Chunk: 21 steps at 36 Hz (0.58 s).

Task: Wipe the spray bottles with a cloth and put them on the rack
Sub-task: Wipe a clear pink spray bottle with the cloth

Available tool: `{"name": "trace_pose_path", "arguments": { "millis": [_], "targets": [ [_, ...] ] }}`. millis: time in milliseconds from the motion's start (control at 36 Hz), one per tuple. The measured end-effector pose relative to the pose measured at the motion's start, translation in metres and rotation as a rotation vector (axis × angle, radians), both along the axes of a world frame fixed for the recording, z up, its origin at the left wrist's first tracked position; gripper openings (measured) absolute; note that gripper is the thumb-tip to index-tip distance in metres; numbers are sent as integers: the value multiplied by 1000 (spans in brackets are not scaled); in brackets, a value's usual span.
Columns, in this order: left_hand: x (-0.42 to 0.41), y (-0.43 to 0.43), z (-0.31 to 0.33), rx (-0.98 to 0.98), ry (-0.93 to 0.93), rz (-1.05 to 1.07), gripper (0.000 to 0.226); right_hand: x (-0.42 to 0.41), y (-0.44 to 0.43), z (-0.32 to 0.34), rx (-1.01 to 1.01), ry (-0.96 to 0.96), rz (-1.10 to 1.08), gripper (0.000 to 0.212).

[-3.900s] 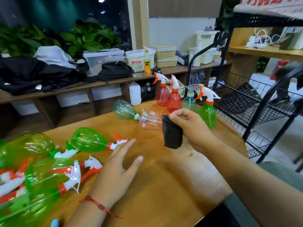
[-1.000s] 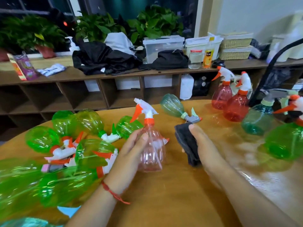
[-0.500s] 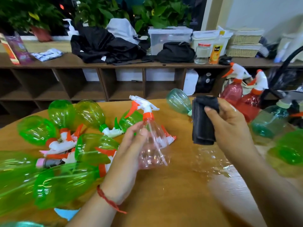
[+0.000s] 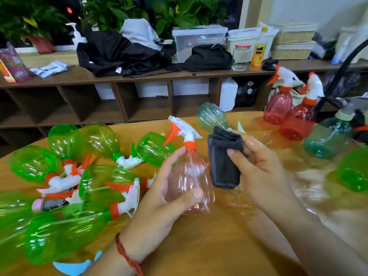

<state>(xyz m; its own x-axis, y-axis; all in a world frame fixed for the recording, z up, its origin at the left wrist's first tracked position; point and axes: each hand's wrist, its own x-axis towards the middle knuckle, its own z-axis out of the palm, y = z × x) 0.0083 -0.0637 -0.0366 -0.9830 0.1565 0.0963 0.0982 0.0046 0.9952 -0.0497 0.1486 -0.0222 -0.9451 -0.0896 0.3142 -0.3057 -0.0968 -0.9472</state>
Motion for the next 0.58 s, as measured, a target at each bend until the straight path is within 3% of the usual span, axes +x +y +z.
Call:
{"name": "trace_pose_path", "arguments": {
  "millis": [83,194,278,444,583],
  "targets": [
    [1,0,-3,-50,-15,-38,98,6,-5,1,50,40,5,42],
    [4,5,-4,-163,-12,-97,116,8,-4,1,265,114,-61,49],
    [8,6,-3,-227,-6,-127,124,11,-4,2,286,118,-65,43],
    [7,10,-2,-342,90,-7,127,15,-6,0,376,128,-11,27],
    [5,3,-7,-404,151,101,130,19,-16,-5,472,258,-21,36]
  ]
}}
